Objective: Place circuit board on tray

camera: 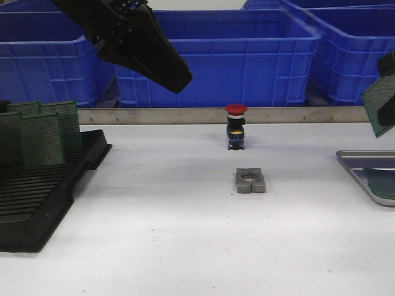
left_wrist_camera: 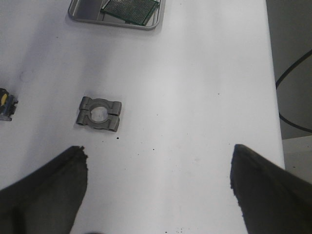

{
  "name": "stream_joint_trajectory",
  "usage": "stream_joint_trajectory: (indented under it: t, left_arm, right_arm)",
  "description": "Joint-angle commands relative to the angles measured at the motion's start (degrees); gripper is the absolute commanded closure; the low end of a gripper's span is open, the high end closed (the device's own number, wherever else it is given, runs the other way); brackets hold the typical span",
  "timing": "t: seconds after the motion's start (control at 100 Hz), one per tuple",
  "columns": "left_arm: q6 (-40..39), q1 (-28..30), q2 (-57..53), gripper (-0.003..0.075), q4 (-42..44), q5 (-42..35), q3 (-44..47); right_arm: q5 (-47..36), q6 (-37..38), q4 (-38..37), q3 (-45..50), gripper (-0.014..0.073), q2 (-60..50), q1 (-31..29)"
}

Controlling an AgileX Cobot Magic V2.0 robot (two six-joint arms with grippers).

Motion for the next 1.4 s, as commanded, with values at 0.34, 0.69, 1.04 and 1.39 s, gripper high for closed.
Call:
stream_joint_trajectory:
  t: [0.34, 0.69, 1.04, 1.39]
  left_arm:
    - [-0.7, 0.1, -2.7, 0.0153, -3.3, 0.9, -1.9]
    - [-0.7, 0.3, -2.7, 0.0204, -3.3, 2.4, -1.9]
    - [-8.0, 5.4, -3.2, 0.0741, -3.3, 8.6, -1.9]
    - [-16.7, 12.2, -9.0, 0.0741, -0.3, 3.7, -1.9]
  right_arm:
    - [-1.4, 0.4, 1.6, -1.3, 0.0156, 1.0, -3.1]
    - [0.3, 0.3, 0.6, -1.3, 0.0048, 0.4, -3.1]
    - [5.9, -1.2, -5.4, -1.4, 0.0651, -6.0, -3.1]
    - [3.8, -1.2, -5.9, -1.3, 0.0654, -15.4, -0.9]
